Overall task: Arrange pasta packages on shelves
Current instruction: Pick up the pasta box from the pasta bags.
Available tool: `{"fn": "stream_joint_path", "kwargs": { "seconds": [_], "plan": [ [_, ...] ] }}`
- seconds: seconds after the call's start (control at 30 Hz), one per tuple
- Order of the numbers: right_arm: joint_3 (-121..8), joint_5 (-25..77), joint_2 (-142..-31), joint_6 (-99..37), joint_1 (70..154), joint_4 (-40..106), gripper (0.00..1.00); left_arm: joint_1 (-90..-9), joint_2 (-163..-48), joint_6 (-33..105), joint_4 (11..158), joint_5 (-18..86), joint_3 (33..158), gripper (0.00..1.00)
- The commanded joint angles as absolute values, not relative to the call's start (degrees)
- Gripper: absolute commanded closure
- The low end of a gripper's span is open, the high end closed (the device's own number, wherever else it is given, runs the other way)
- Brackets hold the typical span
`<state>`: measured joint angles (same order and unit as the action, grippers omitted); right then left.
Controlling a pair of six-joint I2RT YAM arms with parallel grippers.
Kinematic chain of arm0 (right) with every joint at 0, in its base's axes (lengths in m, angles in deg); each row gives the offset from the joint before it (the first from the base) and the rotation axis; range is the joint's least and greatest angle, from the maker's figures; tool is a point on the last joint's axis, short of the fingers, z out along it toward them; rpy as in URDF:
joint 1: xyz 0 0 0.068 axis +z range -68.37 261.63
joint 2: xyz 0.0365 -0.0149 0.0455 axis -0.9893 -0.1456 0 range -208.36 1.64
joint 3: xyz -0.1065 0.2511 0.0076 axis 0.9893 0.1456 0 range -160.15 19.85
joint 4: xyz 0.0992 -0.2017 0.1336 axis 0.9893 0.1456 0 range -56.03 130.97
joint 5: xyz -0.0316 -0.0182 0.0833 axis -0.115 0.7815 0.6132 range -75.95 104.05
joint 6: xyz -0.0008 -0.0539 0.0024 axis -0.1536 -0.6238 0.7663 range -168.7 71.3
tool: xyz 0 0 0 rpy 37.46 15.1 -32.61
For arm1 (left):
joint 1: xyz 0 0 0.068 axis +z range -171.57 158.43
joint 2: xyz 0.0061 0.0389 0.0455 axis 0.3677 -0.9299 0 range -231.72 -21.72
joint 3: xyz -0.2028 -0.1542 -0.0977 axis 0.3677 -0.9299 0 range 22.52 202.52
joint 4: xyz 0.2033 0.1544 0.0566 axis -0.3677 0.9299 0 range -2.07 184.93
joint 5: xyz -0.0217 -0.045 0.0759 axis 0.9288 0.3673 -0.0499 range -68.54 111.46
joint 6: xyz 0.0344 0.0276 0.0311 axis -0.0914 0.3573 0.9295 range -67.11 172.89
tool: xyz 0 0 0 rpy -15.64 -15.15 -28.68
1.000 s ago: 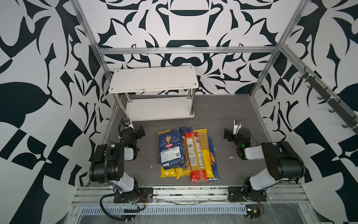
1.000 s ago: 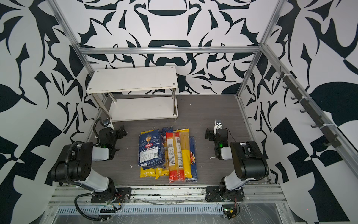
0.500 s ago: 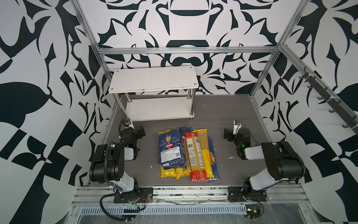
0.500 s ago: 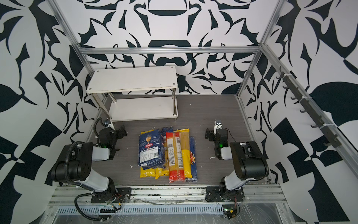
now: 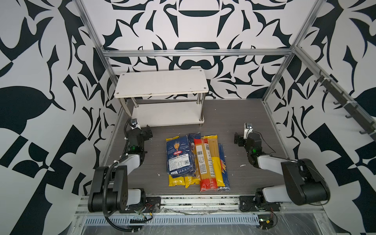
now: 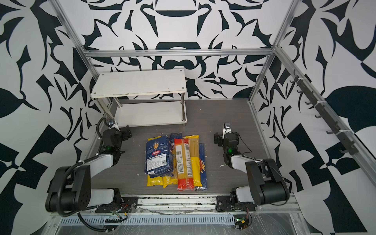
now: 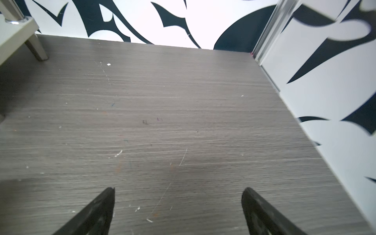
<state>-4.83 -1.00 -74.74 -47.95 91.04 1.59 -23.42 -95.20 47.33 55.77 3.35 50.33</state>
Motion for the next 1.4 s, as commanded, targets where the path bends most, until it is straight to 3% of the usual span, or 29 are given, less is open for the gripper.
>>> {"fn": "stream_joint_path", "kwargs": {
  "seconds": [0.0, 0.13, 0.23, 0.33, 0.5, 0.63, 0.83, 1.07, 1.37],
  "plan": [
    [-12.6, -12.8, -69.6, -43.4, 93.3, 21.4, 0.01, -27.4, -89.6, 46.2, 75.8, -6.5, 55.8, 0.0],
    [-22.8, -14.2, -67.4, -32.1, 93.8, 45.6, 0.12, -33.6, -82.7, 40.7, 91.8, -11.0, 59.7, 0.0],
    [-27.1, -12.4, -67.4, -27.5, 95.0, 56.0, 0.15, -36.1, -76.7, 32.4, 100.9, -10.8, 60.4, 0.0],
    [-29.9, -10.9, -66.6, -22.6, 96.9, 63.3, 0.13, -36.7, -70.7, 25.9, 106.9, -8.3, 59.9, 0.0],
    [-35.0, -9.9, -65.9, -17.5, 103.4, 72.0, 0.0, -37.7, -63.8, 17.6, 115.3, -5.7, 60.0, 0.0],
    [-41.2, -11.6, -67.5, -15.7, 111.5, 78.6, 0.0, -38.5, -62.4, 11.0, 120.5, -3.6, 60.4, 0.01],
    [-47.0, -6.4, -71.0, -15.2, 121.1, 79.9, 0.0, -43.3, -62.6, 1.6, 123.6, -1.6, 58.2, 0.0],
    [-47.8, 11.3, -75.9, -12.5, 125.0, 74.7, 0.03, -50.6, -62.7, -6.0, 122.8, -3.9, 54.7, 0.01],
    [-52.0, 19.0, -82.2, -10.8, 129.9, 76.6, 0.06, -52.0, -65.5, -8.0, 118.4, 1.3, 52.5, 0.0]
  ]
}}
